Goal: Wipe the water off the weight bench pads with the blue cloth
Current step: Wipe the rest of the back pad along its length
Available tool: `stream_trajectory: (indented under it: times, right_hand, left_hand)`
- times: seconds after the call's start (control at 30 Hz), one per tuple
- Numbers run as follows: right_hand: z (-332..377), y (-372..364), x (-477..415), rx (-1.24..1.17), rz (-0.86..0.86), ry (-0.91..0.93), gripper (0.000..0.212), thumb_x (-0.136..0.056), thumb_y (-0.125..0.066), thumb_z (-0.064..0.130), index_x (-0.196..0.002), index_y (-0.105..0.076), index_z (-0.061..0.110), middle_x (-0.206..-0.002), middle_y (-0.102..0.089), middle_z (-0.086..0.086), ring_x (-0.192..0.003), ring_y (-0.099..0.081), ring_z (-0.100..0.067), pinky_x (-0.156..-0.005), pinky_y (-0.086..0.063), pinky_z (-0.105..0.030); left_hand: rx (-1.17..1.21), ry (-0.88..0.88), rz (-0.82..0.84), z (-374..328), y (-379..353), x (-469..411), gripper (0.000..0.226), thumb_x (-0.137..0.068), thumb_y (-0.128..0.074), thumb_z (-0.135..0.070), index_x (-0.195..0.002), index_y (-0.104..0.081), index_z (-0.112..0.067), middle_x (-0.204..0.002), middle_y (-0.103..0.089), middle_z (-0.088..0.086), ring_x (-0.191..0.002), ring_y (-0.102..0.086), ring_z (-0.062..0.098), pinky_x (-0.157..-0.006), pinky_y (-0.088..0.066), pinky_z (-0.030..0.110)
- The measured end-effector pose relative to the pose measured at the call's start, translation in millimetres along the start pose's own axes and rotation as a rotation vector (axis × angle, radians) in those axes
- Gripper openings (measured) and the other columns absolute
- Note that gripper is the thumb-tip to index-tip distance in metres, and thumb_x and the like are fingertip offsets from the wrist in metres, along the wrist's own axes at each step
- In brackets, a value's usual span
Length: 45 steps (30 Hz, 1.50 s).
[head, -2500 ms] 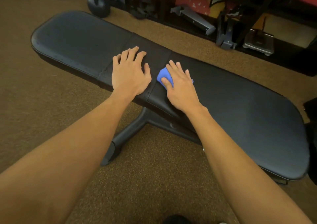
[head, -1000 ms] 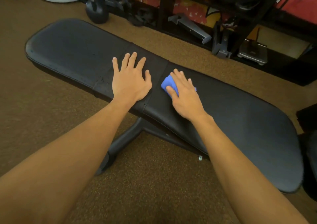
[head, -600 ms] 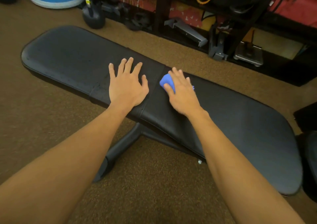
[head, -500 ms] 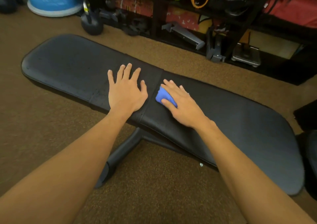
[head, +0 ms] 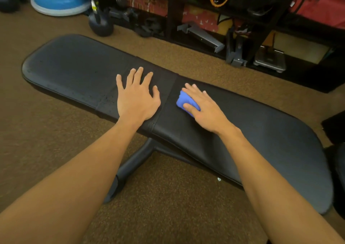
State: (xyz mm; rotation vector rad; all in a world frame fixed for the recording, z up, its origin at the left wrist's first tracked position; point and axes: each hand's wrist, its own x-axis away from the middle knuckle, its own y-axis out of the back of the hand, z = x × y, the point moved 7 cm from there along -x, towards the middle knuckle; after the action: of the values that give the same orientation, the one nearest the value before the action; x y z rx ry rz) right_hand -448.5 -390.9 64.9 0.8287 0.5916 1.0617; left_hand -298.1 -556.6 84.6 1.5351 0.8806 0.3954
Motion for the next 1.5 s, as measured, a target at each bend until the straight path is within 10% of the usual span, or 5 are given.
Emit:
stream_trajectory:
  times: [0.13,0.4,1.03,1.2,1.5]
  right_hand:
    - [-12.0,6.0,-38.2,0.041,-0.095,-0.219,0.058,-0.112,-0.043,0.039,-0.166,-0.027,0.020,-0.176,-0.011,0.004,-0.163,-0.001,-0.016,-0.133,-0.001,-0.045]
    - [45.2,-24.7,6.6,0.076,0.035,0.056,0.062,-0.112,-0.044,0.040,-0.167,-0.024,0.023,-0.176,-0.013,0.009,-0.162,-0.001,-0.007,-0.131,0.002,-0.033]
    - [13.1,-8.2,-49.0,0.065,-0.097,-0.157,0.058,-0.112,-0.043,0.041,-0.165,-0.030,0.021,-0.174,-0.023,0.004,-0.162,-0.011,-0.015,-0.130,-0.003,-0.037]
    - [-13.2,12.0,-100.4,0.036,-0.117,-0.315,0.039,-0.107,-0.046,0.050,-0.120,-0.064,0.018,-0.115,-0.065,0.000,-0.113,-0.061,-0.027,-0.096,-0.045,-0.041]
    - [-92.5,59.4,-73.9,-0.088,-0.019,-0.525,0.044,-0.096,-0.058,0.057,-0.082,-0.068,0.017,-0.086,-0.067,-0.003,-0.086,-0.062,-0.024,-0.074,-0.044,-0.036]
  left_hand:
    - [-0.007,-0.005,0.008,-1.1,0.3,0.3,0.064,-0.108,-0.028,-0.054,-0.166,-0.037,-0.029,-0.176,-0.028,0.005,-0.165,-0.017,0.025,-0.132,-0.005,0.062]
    - [-0.009,0.000,-0.019,-0.3,-1.5,0.4,0.065,-0.106,-0.030,-0.053,-0.165,-0.040,-0.028,-0.175,-0.031,0.006,-0.164,-0.020,0.026,-0.132,-0.007,0.062]
    - [-0.052,-0.001,0.037,-5.0,0.2,-4.4,0.065,-0.107,-0.029,-0.052,-0.166,-0.035,-0.026,-0.175,-0.029,0.007,-0.162,-0.023,0.028,-0.131,-0.010,0.062]
    - [-0.033,-0.002,0.001,-3.9,3.7,-4.1,0.063,-0.104,-0.032,-0.053,-0.161,-0.042,-0.027,-0.170,-0.037,0.007,-0.157,-0.030,0.028,-0.130,-0.015,0.063]
    - [-0.014,-0.007,-0.030,-4.5,2.6,-3.9,0.061,-0.105,-0.033,-0.051,-0.159,-0.043,-0.026,-0.169,-0.038,0.007,-0.158,-0.029,0.028,-0.129,-0.015,0.064]
